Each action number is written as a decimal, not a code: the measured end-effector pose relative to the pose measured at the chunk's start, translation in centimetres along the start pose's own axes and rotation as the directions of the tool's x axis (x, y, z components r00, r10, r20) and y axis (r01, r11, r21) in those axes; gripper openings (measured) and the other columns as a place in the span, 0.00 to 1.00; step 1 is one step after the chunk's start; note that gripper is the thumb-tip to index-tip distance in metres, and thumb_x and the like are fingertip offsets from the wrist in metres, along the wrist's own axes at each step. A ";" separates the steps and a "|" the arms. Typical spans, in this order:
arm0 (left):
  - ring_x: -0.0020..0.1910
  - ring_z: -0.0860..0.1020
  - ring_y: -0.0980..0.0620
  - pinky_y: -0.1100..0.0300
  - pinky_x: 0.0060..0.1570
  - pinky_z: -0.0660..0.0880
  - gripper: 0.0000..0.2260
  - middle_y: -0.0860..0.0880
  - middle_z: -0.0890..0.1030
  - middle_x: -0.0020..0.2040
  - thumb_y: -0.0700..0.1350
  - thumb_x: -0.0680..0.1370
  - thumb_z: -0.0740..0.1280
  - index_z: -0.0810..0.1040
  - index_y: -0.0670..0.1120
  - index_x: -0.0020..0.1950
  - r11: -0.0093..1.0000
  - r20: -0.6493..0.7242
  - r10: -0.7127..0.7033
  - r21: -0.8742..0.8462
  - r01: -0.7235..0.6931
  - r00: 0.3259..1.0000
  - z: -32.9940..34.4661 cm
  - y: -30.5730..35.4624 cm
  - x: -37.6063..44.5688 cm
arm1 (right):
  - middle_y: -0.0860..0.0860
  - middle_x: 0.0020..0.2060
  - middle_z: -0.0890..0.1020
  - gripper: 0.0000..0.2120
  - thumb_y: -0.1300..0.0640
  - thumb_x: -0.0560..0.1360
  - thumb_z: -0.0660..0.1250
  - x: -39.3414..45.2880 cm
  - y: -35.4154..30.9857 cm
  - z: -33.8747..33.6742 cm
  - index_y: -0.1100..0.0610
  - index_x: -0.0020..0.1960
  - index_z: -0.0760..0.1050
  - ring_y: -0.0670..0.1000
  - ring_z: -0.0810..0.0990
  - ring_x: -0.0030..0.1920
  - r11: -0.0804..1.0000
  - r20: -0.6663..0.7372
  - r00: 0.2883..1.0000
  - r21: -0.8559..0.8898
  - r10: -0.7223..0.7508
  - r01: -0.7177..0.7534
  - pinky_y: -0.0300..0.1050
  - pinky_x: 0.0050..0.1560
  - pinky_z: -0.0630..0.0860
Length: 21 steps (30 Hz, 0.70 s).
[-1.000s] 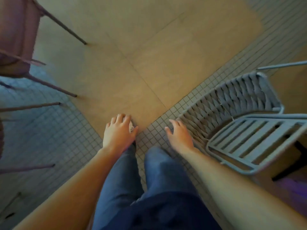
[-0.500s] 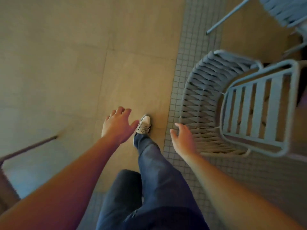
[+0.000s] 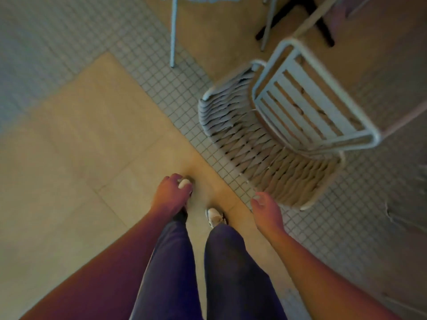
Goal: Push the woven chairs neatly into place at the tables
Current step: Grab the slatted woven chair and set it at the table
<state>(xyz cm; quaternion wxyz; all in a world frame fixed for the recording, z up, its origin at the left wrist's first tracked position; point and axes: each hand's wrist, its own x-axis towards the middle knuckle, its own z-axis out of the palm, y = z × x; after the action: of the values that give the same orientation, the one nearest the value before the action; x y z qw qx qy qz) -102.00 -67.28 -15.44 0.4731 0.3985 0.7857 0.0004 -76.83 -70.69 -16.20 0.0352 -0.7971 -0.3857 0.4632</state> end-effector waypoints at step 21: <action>0.58 0.76 0.39 0.42 0.62 0.73 0.20 0.41 0.73 0.62 0.45 0.78 0.65 0.69 0.43 0.70 0.568 0.446 -0.248 -0.652 0.502 0.860 14.5 9.4 24.6 | 0.56 0.57 0.77 0.03 0.55 0.78 0.64 21.0 10.5 6.6 0.53 0.50 0.75 0.54 0.79 0.52 -0.267 0.391 0.765 0.919 0.511 -0.291 0.52 0.56 0.74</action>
<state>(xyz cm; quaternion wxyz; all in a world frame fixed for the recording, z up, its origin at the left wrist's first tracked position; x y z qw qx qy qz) -91.09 -50.90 -38.17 0.6979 -0.0161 0.6977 0.1609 -70.00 -66.39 -39.23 0.4717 -0.6173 0.3722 0.5078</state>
